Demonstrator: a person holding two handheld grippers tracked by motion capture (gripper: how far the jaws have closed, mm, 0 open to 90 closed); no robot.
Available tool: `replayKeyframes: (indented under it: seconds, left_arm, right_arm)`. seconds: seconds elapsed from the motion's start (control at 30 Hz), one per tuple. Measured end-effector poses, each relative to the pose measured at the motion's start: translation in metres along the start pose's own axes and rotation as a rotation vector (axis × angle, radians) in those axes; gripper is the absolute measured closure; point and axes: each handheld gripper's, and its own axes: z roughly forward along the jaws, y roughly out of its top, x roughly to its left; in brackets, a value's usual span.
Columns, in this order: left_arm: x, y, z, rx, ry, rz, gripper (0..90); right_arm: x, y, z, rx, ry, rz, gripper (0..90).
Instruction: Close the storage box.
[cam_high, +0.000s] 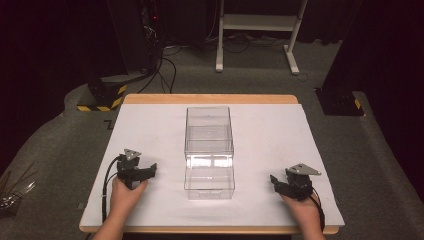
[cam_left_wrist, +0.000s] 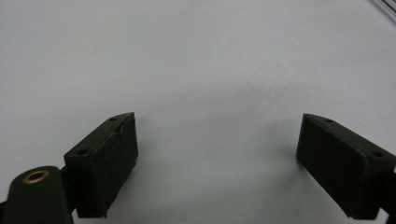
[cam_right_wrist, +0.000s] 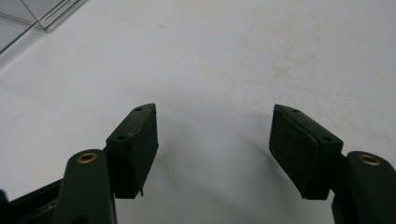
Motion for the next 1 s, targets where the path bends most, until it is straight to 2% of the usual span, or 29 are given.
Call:
replayKeyframes:
  seconds: [0.1, 0.13, 0.33, 0.6, 0.77, 0.87, 1.0]
  left_arm:
    - [0.001, -0.001, -0.002, 0.008, -0.004, 0.019, 10.1]
    - [0.002, -0.002, -0.004, 0.010, -0.020, 0.022, 9.1]
    - [0.011, -0.005, -0.012, -0.008, -0.066, 0.002, 8.3]
    - [0.015, -0.011, -0.019, 0.015, -0.075, 0.024, 8.1]
    - [0.013, -0.015, -0.019, 0.032, -0.063, 0.037, 8.1]
    - [0.014, -0.019, -0.021, 0.032, -0.049, 0.040, 8.1]
    - [0.016, -0.023, -0.021, 0.002, -0.064, 0.042, 8.2]
  right_arm:
    - [0.001, 0.001, -0.001, -0.003, 0.000, -0.006, 30.3]
    - [0.003, 0.002, -0.003, -0.016, 0.000, -0.018, 29.4]
    - [0.010, 0.007, -0.005, -0.035, 0.021, -0.026, 25.8]
    - [0.023, 0.012, -0.006, -0.058, 0.047, -0.063, 20.2]
    - [0.028, 0.016, -0.008, -0.082, 0.039, -0.084, 15.9]
    - [0.031, 0.019, -0.008, -0.094, 0.060, -0.083, 15.9]
    - [0.035, 0.022, -0.009, -0.107, 0.083, -0.085, 15.9]
